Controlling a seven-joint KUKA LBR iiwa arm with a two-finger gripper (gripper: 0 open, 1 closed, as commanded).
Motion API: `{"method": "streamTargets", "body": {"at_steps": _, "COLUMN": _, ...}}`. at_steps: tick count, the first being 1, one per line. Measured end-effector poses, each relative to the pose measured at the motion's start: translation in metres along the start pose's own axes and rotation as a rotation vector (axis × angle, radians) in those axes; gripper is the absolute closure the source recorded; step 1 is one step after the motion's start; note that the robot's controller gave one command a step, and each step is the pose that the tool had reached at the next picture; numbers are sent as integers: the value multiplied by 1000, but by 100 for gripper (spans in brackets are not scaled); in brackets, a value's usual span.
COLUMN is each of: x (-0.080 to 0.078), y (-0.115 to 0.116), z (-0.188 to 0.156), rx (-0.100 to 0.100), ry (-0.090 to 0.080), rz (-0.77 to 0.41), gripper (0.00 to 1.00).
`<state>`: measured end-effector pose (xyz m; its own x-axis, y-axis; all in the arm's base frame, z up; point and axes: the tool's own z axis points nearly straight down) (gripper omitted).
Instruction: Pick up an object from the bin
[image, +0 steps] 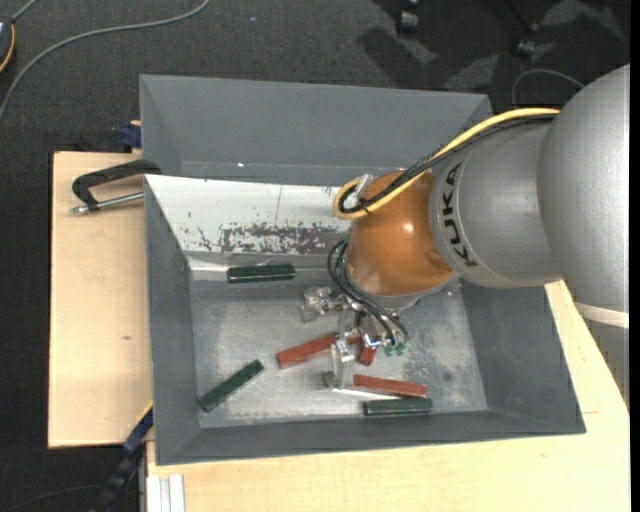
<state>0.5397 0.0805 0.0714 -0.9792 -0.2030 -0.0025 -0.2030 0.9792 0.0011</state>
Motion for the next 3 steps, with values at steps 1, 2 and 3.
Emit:
{"method": "streamTargets", "body": {"at_steps": 1, "x": -1, "y": 0, "z": -1, "rx": 0, "ry": -1, "rz": 2, "gripper": 0}}
{"method": "streamTargets", "body": {"at_steps": 2, "x": -2, "y": 0, "z": -2, "rx": 0, "ry": -2, "rz": 5, "gripper": 0}}
{"method": "streamTargets", "body": {"at_steps": 3, "x": -2, "y": 0, "z": -2, "rx": 0, "ry": -1, "rz": 5, "gripper": 100}}
